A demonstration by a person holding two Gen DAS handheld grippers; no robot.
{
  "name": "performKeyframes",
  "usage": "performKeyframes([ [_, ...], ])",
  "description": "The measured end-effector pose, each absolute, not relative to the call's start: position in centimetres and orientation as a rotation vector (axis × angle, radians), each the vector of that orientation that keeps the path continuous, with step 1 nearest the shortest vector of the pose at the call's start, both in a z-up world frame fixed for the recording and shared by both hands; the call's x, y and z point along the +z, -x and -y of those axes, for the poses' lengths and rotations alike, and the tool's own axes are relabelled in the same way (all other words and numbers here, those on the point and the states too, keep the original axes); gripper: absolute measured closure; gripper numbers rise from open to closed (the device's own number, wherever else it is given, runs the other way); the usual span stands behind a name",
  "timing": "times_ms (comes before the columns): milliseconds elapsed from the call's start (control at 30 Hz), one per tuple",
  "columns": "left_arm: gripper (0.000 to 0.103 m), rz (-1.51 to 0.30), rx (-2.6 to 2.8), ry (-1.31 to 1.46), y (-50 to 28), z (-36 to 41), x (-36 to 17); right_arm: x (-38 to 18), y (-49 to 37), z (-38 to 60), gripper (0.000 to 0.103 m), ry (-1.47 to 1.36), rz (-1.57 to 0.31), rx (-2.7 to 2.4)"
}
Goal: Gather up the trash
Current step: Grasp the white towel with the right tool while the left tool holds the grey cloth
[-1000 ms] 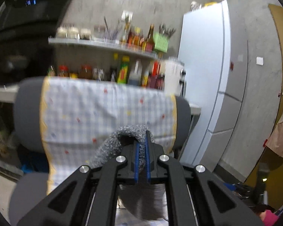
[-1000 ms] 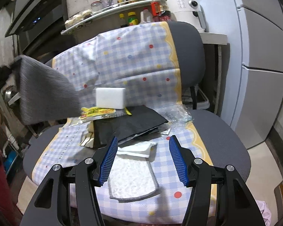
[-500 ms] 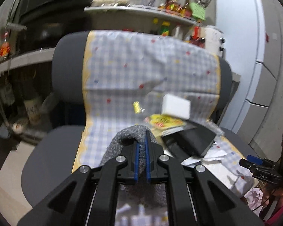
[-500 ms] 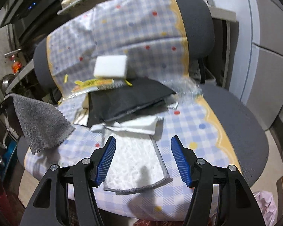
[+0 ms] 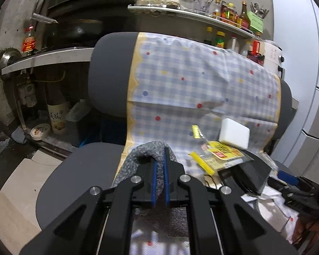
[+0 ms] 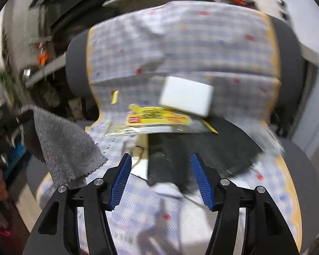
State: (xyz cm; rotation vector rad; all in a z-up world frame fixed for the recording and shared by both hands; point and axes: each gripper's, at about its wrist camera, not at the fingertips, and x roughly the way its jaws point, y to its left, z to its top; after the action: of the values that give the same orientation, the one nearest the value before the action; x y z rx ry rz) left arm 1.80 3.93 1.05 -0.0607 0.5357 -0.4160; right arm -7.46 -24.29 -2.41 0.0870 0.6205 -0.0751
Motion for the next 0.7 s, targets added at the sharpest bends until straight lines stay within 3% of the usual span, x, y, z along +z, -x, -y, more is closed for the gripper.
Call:
performKeyframes([
  [467, 0.099, -0.604, -0.468, 0.132, -5.5, -4.4, -1.9, -6.0, -4.0, 20.7, 0.045, 0.237, -0.717, -0.214],
  [567, 0.099, -0.613, -0.476, 0.131, -5.7, -4.2, -2.4, -4.8, -4.1, 20.9, 0.070, 0.234, -0.669, -0.202],
  [600, 0.099, -0.615, -0.479, 0.130, -5.7, -4.1, -2.5, -4.2, -3.9, 21.1, 0.095, 0.218, -0.648, -0.193],
  [633, 0.099, -0.617, -0.481, 0.131, -5.7, -4.0, -2.6, -3.7, -3.7, 21.4, 0.103, 0.201, -0.630, -0.187],
  [700, 0.099, -0.618, -0.487, 0.131, -5.6, -3.8, -2.6, -2.3, -2.8, 22.3, 0.103, 0.137, -0.583, -0.178],
])
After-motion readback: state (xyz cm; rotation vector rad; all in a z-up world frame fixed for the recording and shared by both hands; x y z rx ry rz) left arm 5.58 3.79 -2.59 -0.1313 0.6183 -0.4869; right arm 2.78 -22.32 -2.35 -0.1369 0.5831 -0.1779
